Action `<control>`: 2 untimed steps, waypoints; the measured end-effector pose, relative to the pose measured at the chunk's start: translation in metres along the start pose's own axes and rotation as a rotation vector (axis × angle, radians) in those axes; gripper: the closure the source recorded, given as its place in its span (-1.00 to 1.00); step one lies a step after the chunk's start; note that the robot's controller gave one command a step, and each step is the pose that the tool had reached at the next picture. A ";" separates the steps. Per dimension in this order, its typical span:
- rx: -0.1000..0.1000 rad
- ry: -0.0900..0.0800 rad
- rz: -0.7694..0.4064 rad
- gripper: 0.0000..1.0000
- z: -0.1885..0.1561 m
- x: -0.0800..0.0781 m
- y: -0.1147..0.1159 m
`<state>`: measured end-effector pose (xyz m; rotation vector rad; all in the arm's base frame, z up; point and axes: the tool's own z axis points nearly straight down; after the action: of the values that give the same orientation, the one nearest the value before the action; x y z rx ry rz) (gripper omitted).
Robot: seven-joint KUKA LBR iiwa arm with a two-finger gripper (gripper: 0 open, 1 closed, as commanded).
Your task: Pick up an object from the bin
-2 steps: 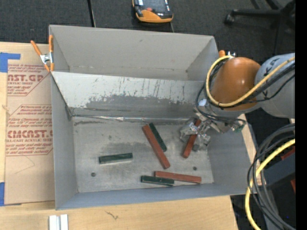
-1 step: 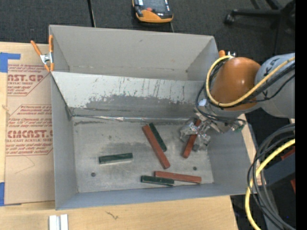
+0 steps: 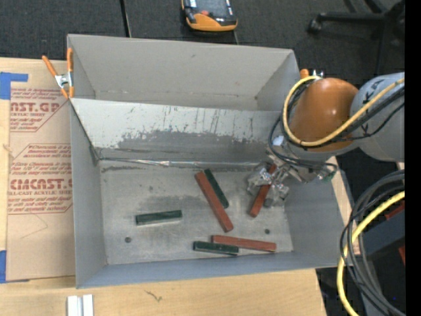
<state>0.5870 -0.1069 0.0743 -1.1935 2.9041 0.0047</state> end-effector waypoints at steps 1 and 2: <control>-0.002 0.002 0.000 1.00 -0.014 0.000 0.001; 0.002 0.000 0.000 1.00 -0.025 -0.001 0.000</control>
Offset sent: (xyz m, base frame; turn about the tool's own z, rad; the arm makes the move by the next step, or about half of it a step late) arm -0.0001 -0.0001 0.0513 0.0000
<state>0.5873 -0.1066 0.0998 -1.1928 2.9040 0.0013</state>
